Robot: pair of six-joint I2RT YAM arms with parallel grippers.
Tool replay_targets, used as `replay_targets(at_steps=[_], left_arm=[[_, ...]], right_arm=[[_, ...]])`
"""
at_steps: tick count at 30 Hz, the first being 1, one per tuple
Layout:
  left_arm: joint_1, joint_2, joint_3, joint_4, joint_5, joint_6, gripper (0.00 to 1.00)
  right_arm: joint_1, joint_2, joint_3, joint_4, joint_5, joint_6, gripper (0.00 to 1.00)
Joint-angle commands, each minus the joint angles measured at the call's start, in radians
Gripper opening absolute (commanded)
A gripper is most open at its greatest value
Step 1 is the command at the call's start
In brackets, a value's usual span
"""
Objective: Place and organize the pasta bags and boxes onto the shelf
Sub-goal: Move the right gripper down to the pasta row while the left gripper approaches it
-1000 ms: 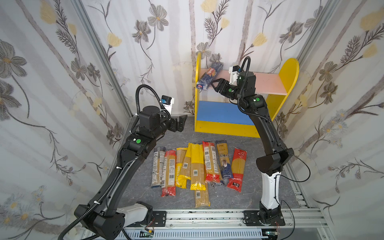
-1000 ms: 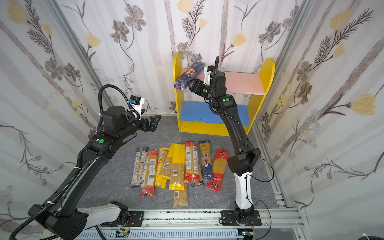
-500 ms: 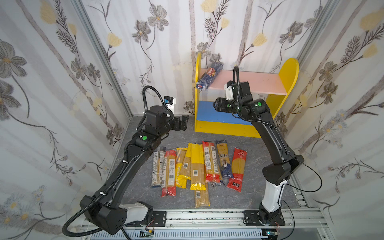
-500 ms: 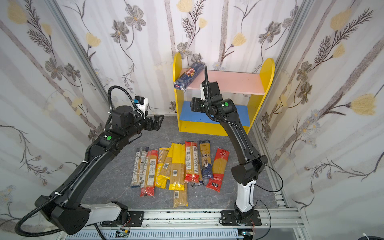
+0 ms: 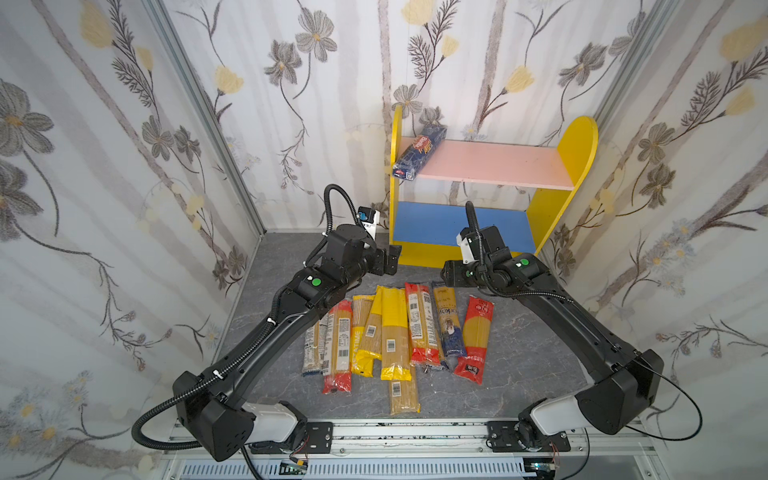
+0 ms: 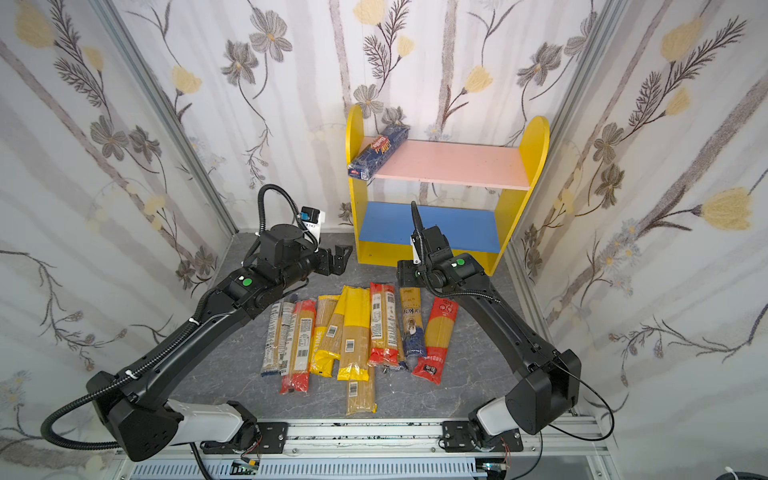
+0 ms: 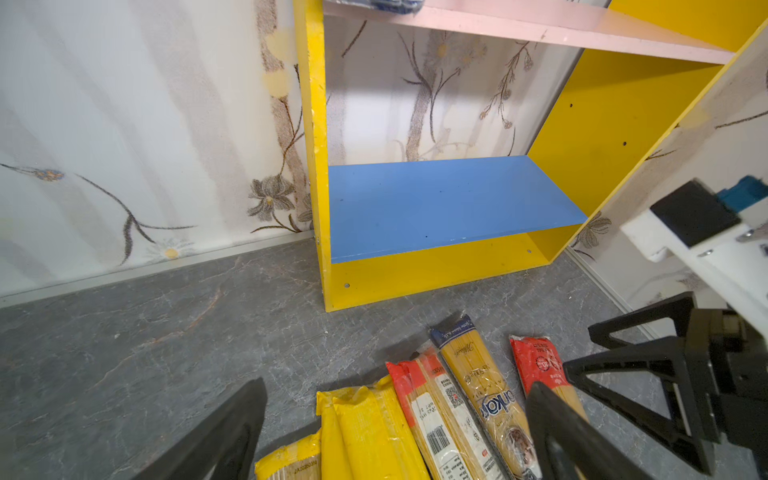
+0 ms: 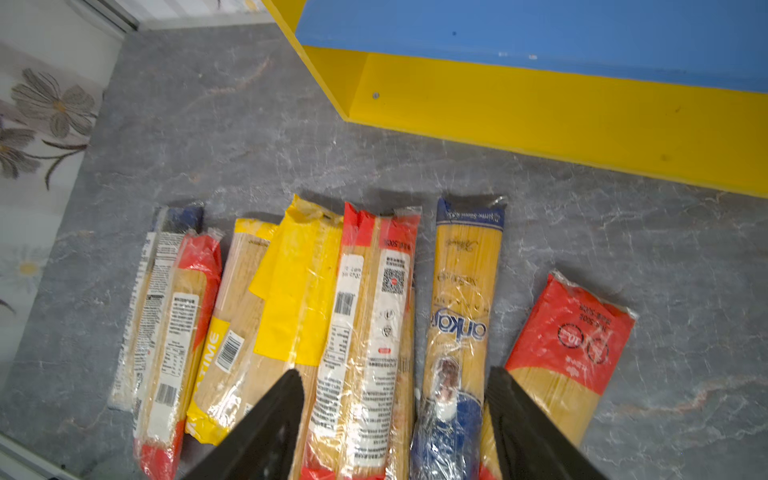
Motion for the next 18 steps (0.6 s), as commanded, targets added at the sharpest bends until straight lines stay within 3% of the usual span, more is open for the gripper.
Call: replay_targets(at_steps=[1, 8, 18], left_arm=[[-0.035, -0.001, -0.029, 0.031, -0.068, -0.063, 0.99], [-0.136, -0.006, -0.069, 0.031, -0.191, -0.146, 0.99], [-0.243, -0.08, -0.291, 0.03, -0.301, -0.353, 0.99]], right_arm=[[0.002, -0.051, -0.07, 0.064, -0.01, 0.023, 0.71], [0.002, -0.117, -0.16, 0.065, -0.046, 0.02, 0.71], [0.001, -0.181, -0.308, 0.047, -0.068, 0.018, 0.72]])
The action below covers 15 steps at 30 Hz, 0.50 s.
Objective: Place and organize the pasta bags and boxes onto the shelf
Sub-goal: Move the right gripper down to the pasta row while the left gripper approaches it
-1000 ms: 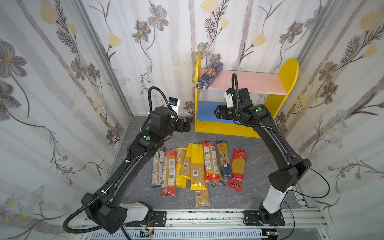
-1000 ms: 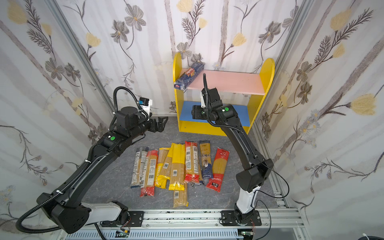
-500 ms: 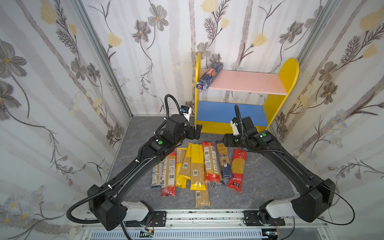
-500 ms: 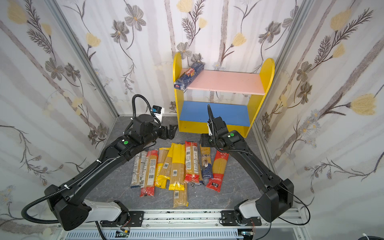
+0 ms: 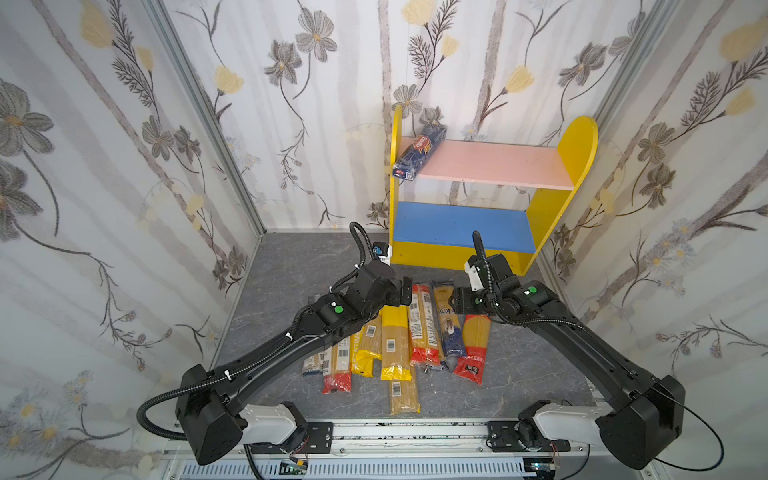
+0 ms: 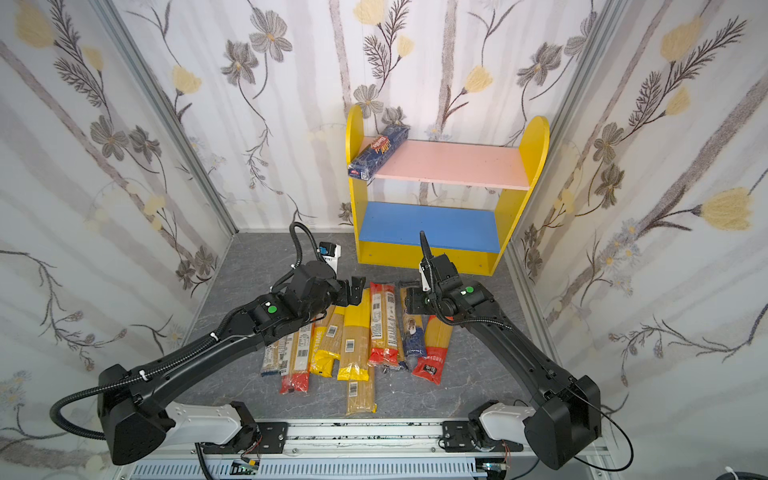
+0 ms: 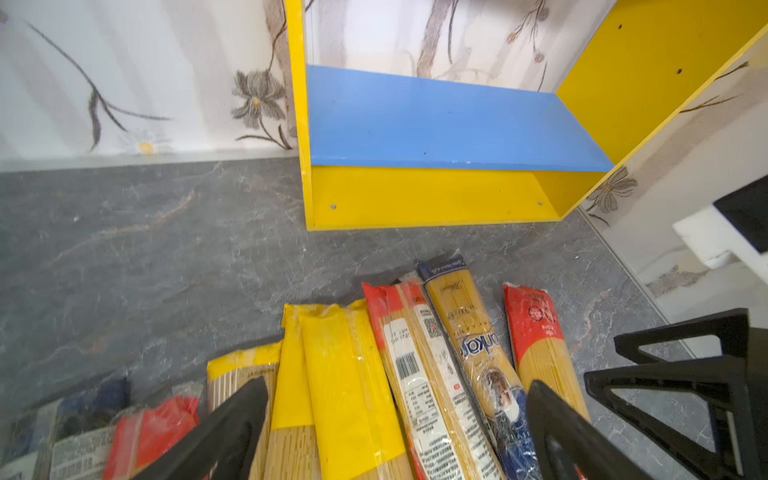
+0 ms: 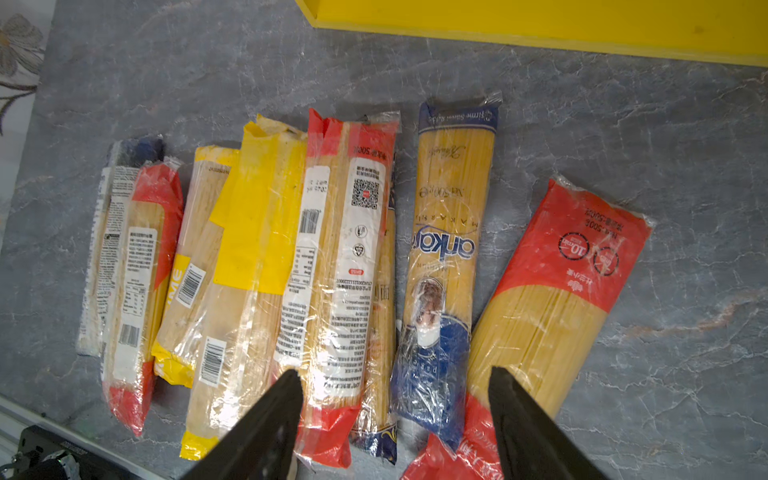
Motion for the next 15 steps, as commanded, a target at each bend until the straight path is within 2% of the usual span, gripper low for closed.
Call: replay_targets(at_steps=[1, 8, 15], left_arm=[[-0.036, -0.046, -0.07, 0.01, -0.077, -0.133, 0.98], [-0.092, -0.154, -0.201, 0.007, -0.145, -0.27, 0.98], [-0.137, -0.253, -0.258, 0.002, -0.183, -0.288, 1.0]], right_arm=[[0.002, -0.019, -0.036, 0.014, -0.029, -0.006, 0.72], [0.024, -0.013, -0.135, 0.051, -0.099, -0.029, 0.73], [0.073, 0.068, -0.19, 0.15, -0.178, -0.021, 0.73]])
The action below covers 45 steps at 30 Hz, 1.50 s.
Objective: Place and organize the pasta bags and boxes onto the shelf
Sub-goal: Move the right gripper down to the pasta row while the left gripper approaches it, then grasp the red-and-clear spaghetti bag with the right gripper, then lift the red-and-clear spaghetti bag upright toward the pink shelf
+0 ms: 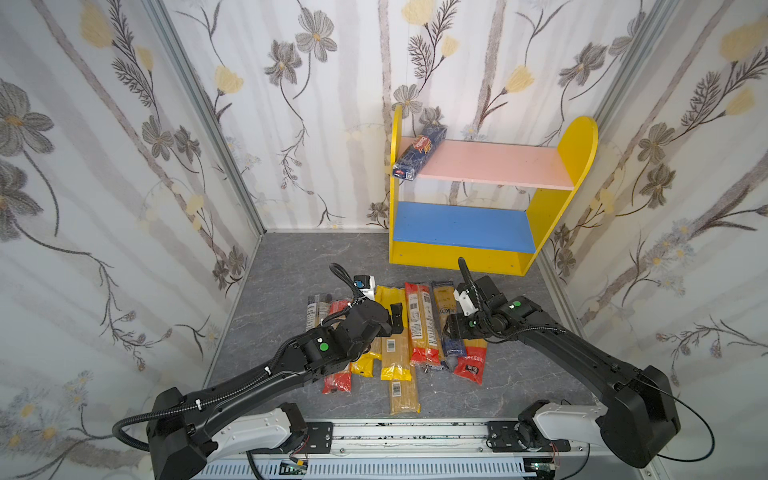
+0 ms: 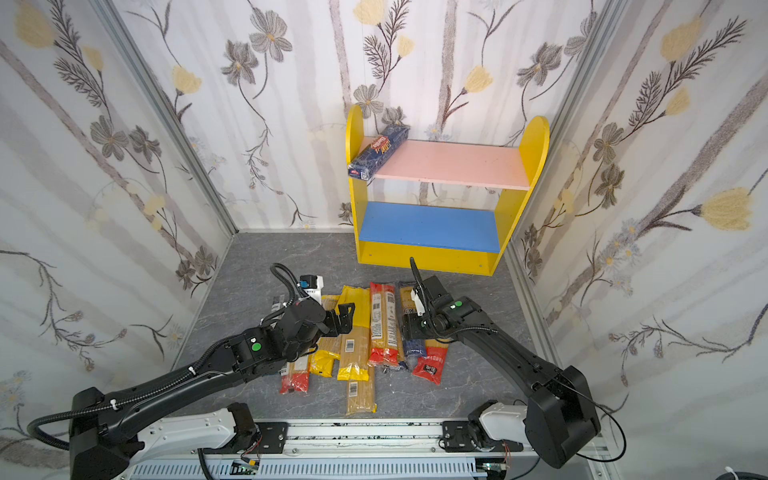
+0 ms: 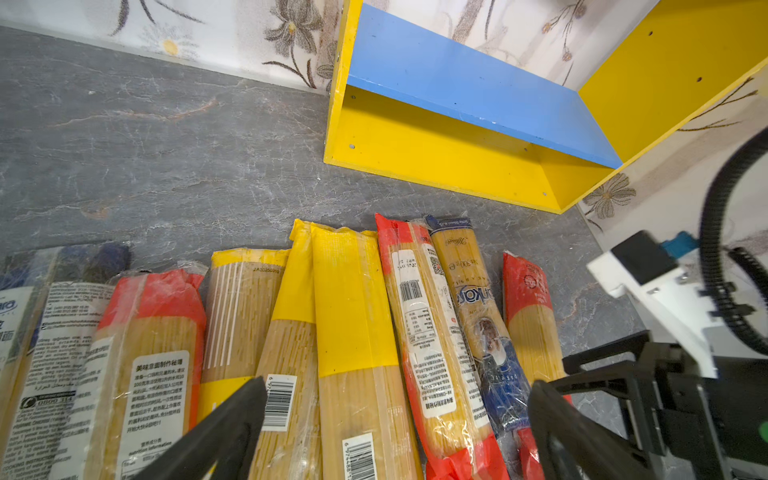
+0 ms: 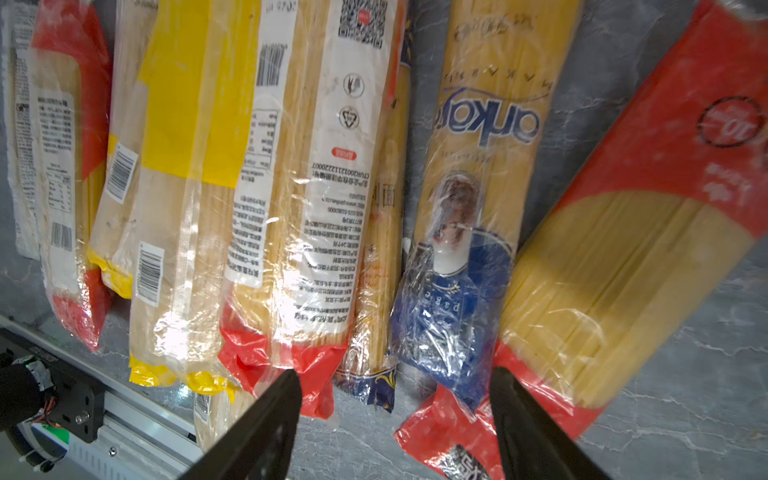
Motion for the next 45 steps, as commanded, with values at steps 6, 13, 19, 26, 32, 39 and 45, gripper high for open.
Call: replay_targets(at_steps=[6, 13, 19, 26, 32, 39, 45], left_arm=[[-0.006, -0.092, -0.024, -0.001, -0.05, -0.006, 1.0], [0.016, -0.082, 0.032, -0.052, -0.04, 0.055, 1.0], [0.079, -0.087, 0.062, -0.067, 0.006, 0.109, 1.0], [0.182, -0.066, 0.1, -0.067, 0.085, 0.19, 1.0], [0.242, -0.001, 0.153, -0.066, 0.134, 0.252, 1.0], [0.265, 0.08, 0.231, -0.062, 0.112, 0.284, 1.0], [0.267, 0.154, 0.304, -0.057, 0.137, 0.301, 1.0]], right_arm=[[0.058, 0.1, -0.005, 0.172, -0.092, 0.023, 0.79], [0.079, 0.237, 0.026, 0.254, -0.137, 0.086, 0.83], [0.096, 0.335, 0.087, 0.246, -0.134, 0.113, 0.81], [0.112, 0.409, 0.126, 0.241, -0.171, 0.136, 0.68], [0.11, 0.368, 0.106, 0.241, -0.207, 0.141, 0.26], [0.08, 0.242, 0.098, 0.197, -0.257, 0.146, 0.07], [0.038, 0.09, 0.165, 0.102, -0.282, 0.145, 0.05]])
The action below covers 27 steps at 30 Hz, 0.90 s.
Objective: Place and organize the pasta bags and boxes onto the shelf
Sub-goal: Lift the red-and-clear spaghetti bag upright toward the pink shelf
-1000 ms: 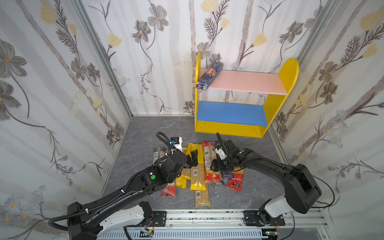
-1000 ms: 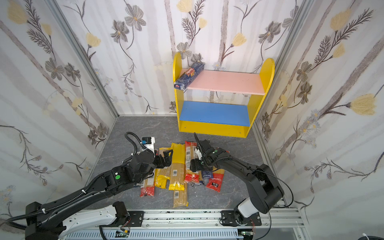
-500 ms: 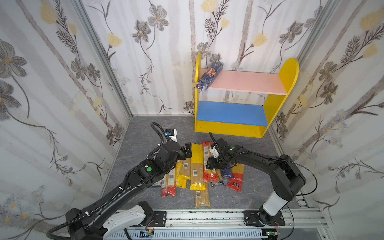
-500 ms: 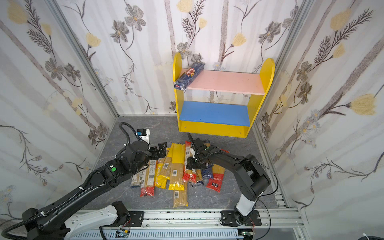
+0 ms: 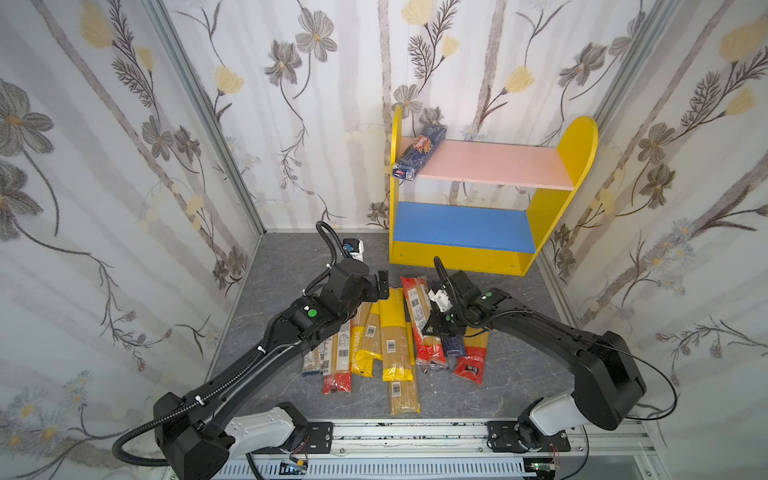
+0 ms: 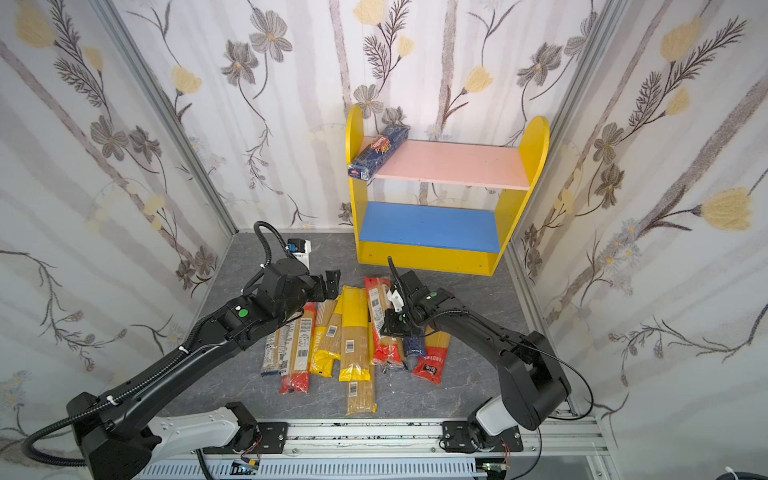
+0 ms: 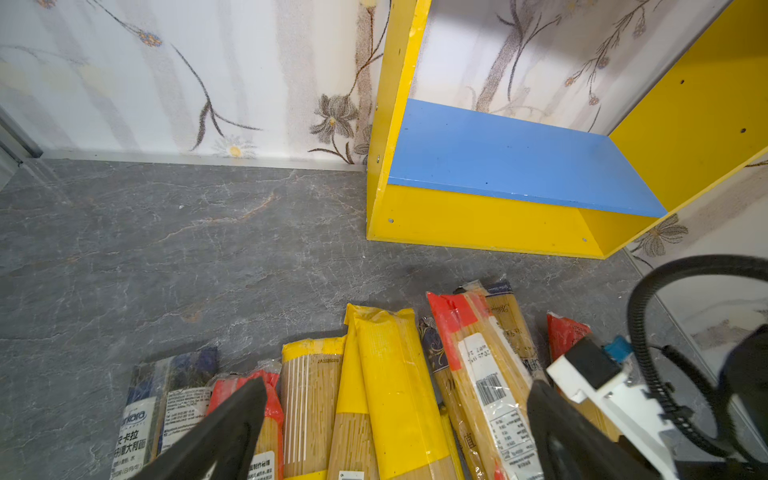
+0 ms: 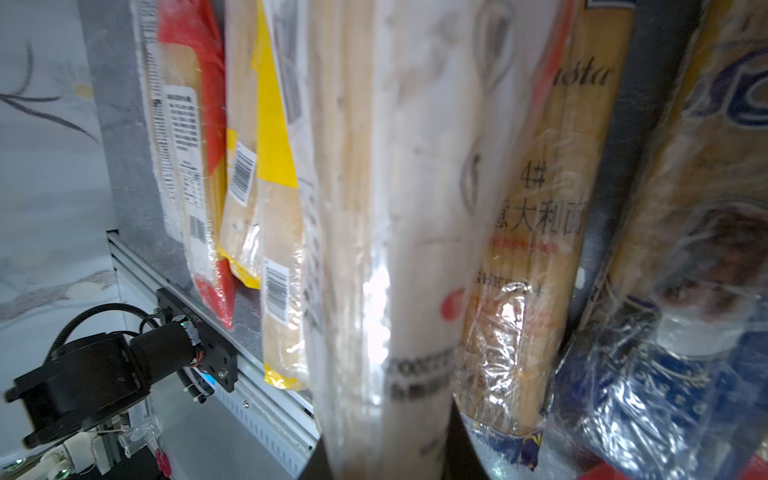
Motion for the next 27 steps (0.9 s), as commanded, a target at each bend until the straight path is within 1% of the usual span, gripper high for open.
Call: replay_targets(at_steps=[1, 6, 10, 16, 17, 21, 27], left_arm=[[-0.001, 0.031, 0.04, 0.02, 0.007, 0.014, 1.0], [0.001, 0.062, 0.079, 0.039, 0.01, 0.03, 1.0], [0.001, 0.104, 0.102, 0.054, 0.001, 0.044, 1.0], [0.001, 0.143, 0.136, 0.067, 0.001, 0.054, 1.0], [0.001, 0.146, 0.165, 0.069, 0.001, 0.058, 1.0], [0.001, 0.15, 0.186, 0.075, -0.019, 0.084, 1.0], [0.001, 0.161, 0.204, 0.089, -0.034, 0.118, 1.0]], right_arm=[[-0.023, -0.079, 0.055, 0.007, -0.051, -0.012, 0.05], [-0.067, -0.172, 0.158, -0.09, -0.053, -0.046, 0.05], [-0.104, -0.219, 0.292, -0.159, -0.05, -0.078, 0.05], [-0.172, -0.24, 0.483, -0.162, -0.051, -0.085, 0.05], [-0.188, -0.234, 0.518, -0.162, -0.055, -0.087, 0.05], [-0.25, -0.202, 0.637, -0.133, -0.036, -0.086, 0.05], [-0.347, -0.134, 0.77, 0.035, -0.004, -0.041, 0.05]])
